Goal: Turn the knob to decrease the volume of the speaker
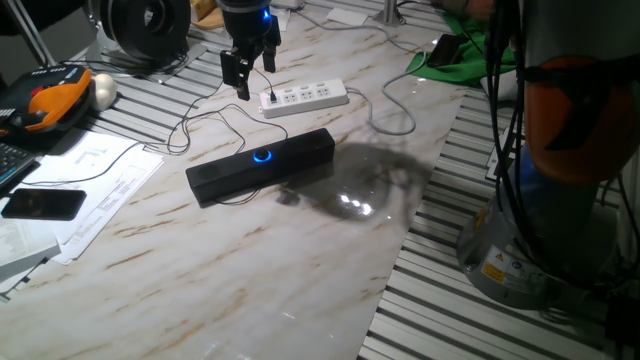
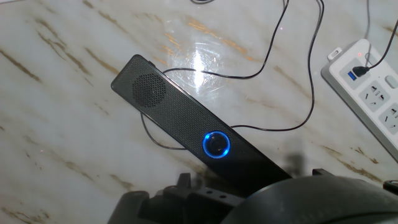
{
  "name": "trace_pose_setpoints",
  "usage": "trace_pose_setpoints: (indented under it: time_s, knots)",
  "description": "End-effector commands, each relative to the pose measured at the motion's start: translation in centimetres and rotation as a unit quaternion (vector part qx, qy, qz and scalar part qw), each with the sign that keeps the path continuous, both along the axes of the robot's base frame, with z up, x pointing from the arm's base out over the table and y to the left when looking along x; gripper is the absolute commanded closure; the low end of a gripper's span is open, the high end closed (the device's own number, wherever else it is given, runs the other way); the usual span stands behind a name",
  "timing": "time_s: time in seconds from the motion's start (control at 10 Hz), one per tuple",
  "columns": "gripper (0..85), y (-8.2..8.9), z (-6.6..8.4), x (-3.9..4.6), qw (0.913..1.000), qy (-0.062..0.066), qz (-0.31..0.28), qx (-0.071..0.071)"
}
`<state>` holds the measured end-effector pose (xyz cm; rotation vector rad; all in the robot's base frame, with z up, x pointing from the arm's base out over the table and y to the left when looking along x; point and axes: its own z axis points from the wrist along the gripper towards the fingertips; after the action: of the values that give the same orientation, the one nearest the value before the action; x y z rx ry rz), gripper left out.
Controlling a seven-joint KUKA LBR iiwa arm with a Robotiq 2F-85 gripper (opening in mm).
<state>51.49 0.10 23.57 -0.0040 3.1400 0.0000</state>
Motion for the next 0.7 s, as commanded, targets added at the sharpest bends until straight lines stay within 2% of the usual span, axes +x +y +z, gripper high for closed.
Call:
trace_pose_setpoints:
  time_s: [0.0, 0.4, 0.6]
  knots:
    - [85.0, 0.00, 0.02, 0.00, 0.8480, 0.047, -0.527, -0.027]
    - [85.0, -0.01, -0.04, 0.03, 0.8453, 0.048, -0.531, -0.031]
    - [85.0, -0.48, -0.51, 0.14, 0.8450, 0.056, -0.531, -0.025]
